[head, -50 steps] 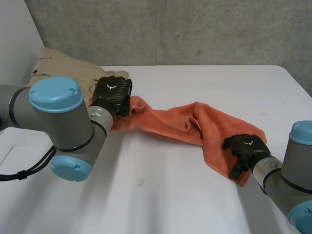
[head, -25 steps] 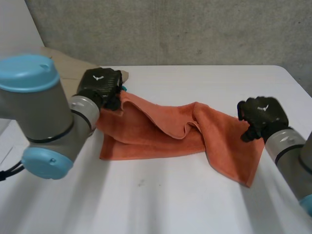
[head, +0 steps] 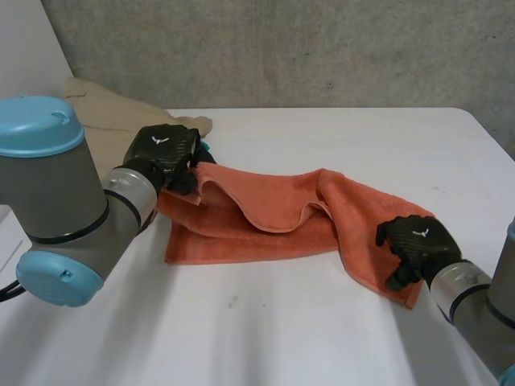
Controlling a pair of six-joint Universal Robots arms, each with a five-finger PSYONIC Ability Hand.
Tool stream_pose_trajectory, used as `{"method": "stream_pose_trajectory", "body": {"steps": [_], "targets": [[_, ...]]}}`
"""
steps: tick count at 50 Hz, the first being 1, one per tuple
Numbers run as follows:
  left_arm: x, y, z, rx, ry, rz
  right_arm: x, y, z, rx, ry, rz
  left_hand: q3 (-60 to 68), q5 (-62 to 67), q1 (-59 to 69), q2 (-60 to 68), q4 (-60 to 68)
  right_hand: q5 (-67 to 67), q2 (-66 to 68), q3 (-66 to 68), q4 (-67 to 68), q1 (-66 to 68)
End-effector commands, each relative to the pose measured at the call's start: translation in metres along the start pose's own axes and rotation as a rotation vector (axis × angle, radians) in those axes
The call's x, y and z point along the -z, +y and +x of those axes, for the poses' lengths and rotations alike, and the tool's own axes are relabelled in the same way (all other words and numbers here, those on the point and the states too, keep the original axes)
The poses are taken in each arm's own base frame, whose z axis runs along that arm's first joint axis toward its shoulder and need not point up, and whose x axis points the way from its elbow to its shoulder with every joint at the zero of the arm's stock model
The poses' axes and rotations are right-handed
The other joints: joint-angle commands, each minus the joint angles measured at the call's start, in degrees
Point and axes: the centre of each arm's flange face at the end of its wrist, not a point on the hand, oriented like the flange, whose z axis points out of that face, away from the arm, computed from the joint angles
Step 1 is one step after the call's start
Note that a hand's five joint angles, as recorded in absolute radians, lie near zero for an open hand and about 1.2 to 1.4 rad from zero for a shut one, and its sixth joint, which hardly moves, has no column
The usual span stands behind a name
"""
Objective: Fold the laundry.
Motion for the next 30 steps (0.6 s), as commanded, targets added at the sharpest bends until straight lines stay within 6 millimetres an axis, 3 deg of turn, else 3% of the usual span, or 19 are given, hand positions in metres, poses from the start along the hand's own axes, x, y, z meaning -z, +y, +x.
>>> {"method": "stream_pose_trajectory", "body": {"steps": [1, 15, 25, 30], "targets": [[0.000, 0.000, -0.001, 0.000, -0.002, 0.002, -0.012, 0.013, -0.007, -0.007, -0.013, -0.006, 11.91, 13.50, 14.95, 11.39, 11.39, 4.24, 1.75, 2.58, 2.52, 2.07], [0.000, 0.001, -0.002, 0.001, -0.003, 0.000, -0.030, 0.018, -0.009, 0.017, 0.001, 0.010, 11.91, 13.50, 14.95, 11.39, 11.39, 7.09, 4.61, 5.44, 5.37, 4.92], [-0.001, -0.001, -0.002, 0.002, -0.004, 0.006, -0.043, 0.010, -0.004, 0.061, 0.045, 0.111, 11.91, 13.50, 14.95, 11.39, 11.39, 20.37, 17.89, 18.72, 18.65, 18.20], [-0.001, 0.000, -0.002, 0.002, -0.004, 0.004, -0.047, 0.009, -0.004, 0.117, 0.049, 0.119, 11.91, 13.50, 14.95, 11.39, 11.39, 39.83, 37.34, 38.17, 38.11, 37.65]]}}
